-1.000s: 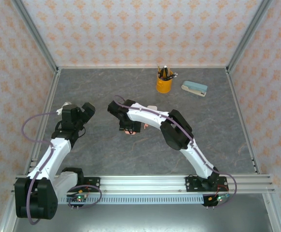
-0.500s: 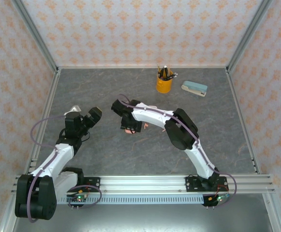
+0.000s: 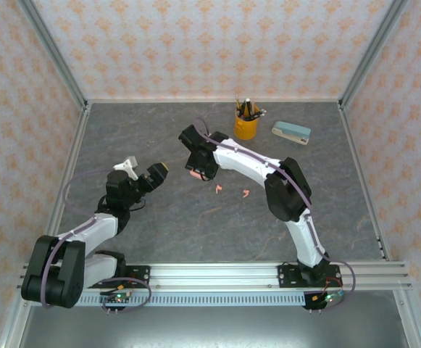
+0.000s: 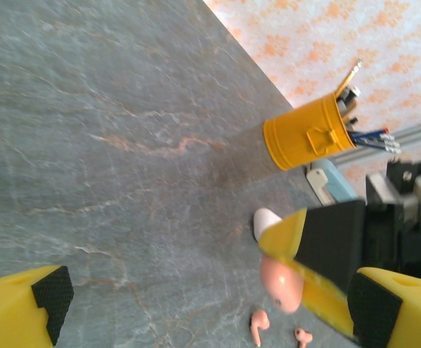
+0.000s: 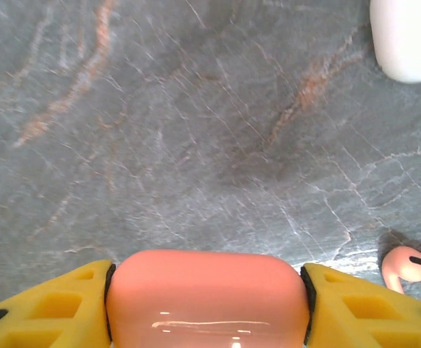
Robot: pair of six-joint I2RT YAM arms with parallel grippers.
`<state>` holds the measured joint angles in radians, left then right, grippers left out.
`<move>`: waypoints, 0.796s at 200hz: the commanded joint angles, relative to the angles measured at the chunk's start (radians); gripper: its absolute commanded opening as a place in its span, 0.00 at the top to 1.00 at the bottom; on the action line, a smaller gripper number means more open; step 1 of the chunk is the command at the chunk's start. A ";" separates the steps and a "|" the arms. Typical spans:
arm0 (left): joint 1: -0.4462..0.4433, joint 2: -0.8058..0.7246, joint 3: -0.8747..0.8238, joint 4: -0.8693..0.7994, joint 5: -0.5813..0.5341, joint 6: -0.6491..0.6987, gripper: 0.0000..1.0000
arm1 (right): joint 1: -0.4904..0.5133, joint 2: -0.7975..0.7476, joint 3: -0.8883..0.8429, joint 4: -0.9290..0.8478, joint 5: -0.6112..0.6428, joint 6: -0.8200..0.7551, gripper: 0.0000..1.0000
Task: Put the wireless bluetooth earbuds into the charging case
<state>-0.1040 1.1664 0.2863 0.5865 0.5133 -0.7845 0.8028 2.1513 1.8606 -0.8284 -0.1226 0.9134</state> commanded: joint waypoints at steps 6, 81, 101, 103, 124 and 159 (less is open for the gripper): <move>-0.042 0.033 -0.013 0.163 0.037 0.008 0.00 | -0.011 -0.053 0.056 0.003 0.029 0.024 0.53; -0.152 0.166 0.000 0.356 -0.018 -0.019 0.06 | -0.020 -0.057 0.144 0.002 0.009 0.057 0.53; -0.185 0.185 0.013 0.377 -0.050 -0.021 0.11 | -0.020 -0.060 0.145 0.010 0.003 0.073 0.54; -0.188 0.186 0.015 0.377 -0.054 -0.021 0.11 | -0.020 -0.062 0.144 0.011 0.003 0.075 0.54; -0.215 0.208 0.032 0.415 -0.083 -0.022 0.16 | -0.020 -0.066 0.143 0.026 -0.008 0.091 0.54; -0.240 0.260 0.052 0.458 -0.114 -0.034 0.20 | -0.020 -0.072 0.130 0.043 -0.020 0.108 0.54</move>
<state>-0.3302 1.3998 0.3065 0.9565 0.4538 -0.8139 0.7864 2.1384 1.9770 -0.8108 -0.1368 0.9920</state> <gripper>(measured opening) 0.813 0.538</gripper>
